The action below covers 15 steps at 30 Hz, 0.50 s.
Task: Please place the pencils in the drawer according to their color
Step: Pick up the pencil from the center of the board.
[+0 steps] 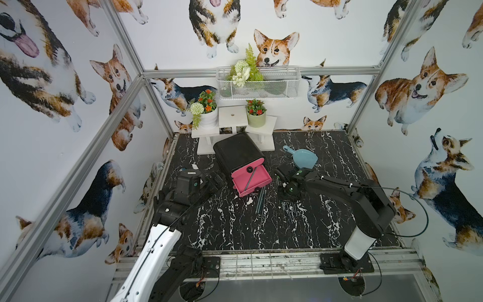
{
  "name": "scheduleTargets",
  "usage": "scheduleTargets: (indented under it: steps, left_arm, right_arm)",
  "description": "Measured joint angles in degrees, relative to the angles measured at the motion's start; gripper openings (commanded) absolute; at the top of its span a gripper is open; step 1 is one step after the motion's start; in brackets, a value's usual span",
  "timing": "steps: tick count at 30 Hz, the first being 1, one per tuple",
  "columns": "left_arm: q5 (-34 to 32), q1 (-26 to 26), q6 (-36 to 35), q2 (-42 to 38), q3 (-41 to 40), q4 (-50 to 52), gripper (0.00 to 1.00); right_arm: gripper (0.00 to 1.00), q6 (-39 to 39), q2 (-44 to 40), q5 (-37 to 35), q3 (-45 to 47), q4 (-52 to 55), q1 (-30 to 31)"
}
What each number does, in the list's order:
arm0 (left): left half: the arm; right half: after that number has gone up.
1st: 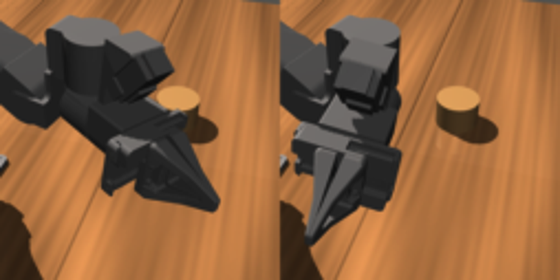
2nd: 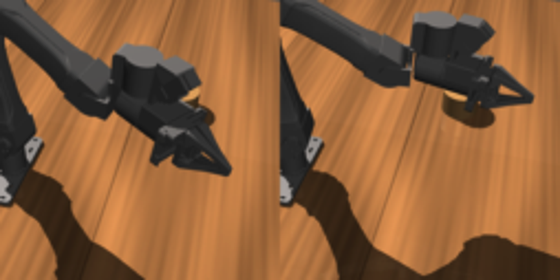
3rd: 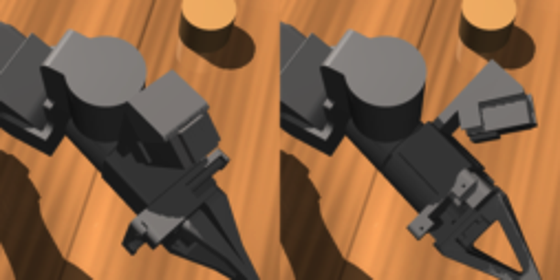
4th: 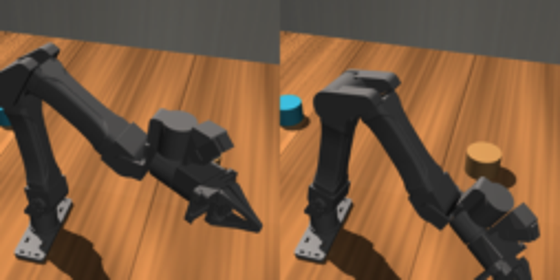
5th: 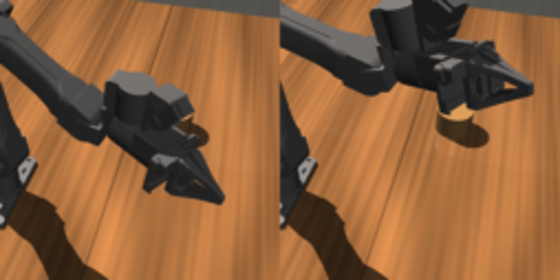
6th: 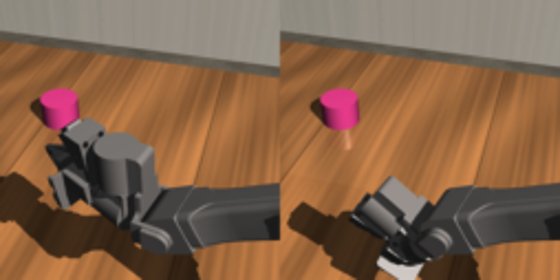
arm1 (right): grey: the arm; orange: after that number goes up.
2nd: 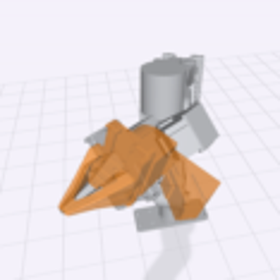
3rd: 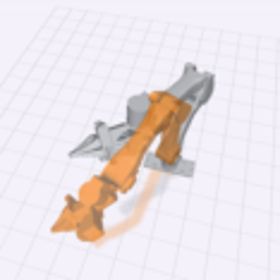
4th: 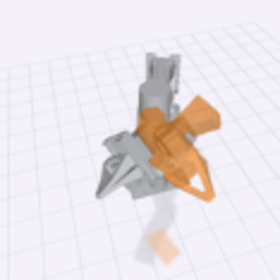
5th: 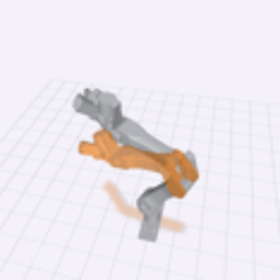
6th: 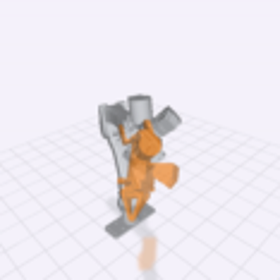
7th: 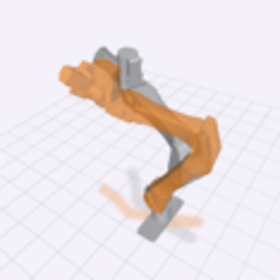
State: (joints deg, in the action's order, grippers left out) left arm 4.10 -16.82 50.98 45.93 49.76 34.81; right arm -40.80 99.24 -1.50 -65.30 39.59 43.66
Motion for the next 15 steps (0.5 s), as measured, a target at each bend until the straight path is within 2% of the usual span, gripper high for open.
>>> scheduleTargets:
  steps: [15]
  left_arm:
    - [-0.72, 0.0, 0.0, 1.16, 0.0, -0.15, 0.94]
  right_arm:
    - [0.24, -0.07, 4.66, 0.37, 0.28, -0.35, 1.09]
